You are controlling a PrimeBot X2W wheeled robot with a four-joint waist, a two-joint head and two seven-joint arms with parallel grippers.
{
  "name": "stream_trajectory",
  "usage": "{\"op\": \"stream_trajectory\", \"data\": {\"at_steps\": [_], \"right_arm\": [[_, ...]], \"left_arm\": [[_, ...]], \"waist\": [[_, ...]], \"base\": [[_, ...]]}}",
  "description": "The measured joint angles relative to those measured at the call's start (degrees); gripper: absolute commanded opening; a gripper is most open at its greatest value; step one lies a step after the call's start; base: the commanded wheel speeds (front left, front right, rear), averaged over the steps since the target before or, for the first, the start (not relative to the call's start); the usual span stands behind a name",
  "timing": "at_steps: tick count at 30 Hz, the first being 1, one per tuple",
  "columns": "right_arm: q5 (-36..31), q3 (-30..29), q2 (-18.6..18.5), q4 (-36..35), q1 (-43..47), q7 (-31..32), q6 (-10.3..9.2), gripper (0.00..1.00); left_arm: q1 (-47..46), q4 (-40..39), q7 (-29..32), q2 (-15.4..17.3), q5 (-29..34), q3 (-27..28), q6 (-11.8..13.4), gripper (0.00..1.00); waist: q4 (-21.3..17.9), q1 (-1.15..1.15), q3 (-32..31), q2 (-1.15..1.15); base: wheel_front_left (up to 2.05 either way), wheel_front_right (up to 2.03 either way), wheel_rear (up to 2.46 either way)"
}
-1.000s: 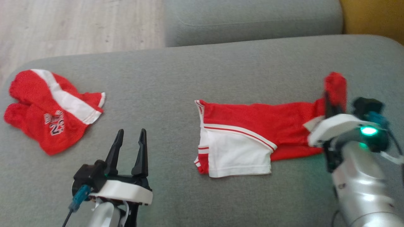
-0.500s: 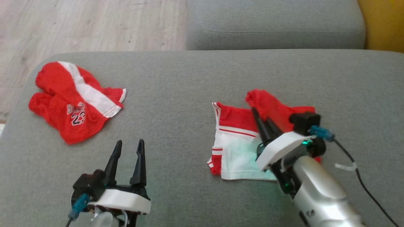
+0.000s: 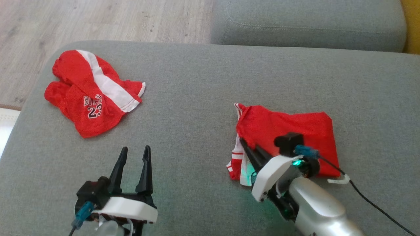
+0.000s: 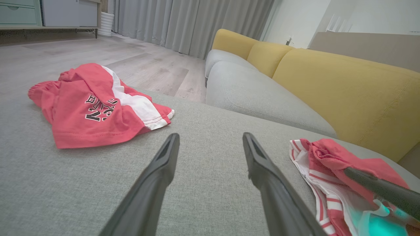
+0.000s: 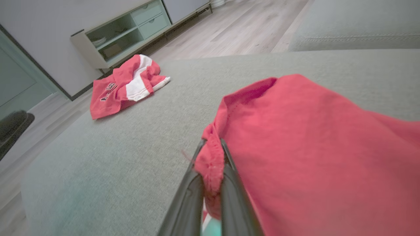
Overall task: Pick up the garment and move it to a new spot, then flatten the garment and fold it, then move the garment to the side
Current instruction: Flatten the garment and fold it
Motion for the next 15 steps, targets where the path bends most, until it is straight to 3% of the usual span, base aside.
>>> {"op": "stream_trajectory", "data": {"at_steps": [1, 8, 15], "right_arm": [[0.40, 1.11, -0.03, -0.08, 0.03, 0.52, 0.00, 1.00], [5.73, 8.22, -0.11, -4.34, 0.09, 1.52, 0.00, 1.00], [5.30, 4.36, -0.11, -2.72, -3.45, -2.77, 0.00, 1.00]], "left_arm": [[-0.02, 0.01, 0.00, 0.00, 0.00, -0.01, 0.00, 1.00], [-0.12, 0.24, 0.00, -0.01, 0.00, 0.34, 0.00, 1.00], [-0.14, 0.04, 0.00, -0.02, 0.01, 1.31, 0.00, 1.00]], "waist": [[0.11, 0.00, 0.12, 0.00], [-0.25, 0.00, 0.49, 0.00], [-2.26, 0.00, 0.18, 0.00]], "base": [[0.00, 0.00, 0.00], [0.00, 0.00, 0.00], [0.00, 0.00, 0.00]]}}
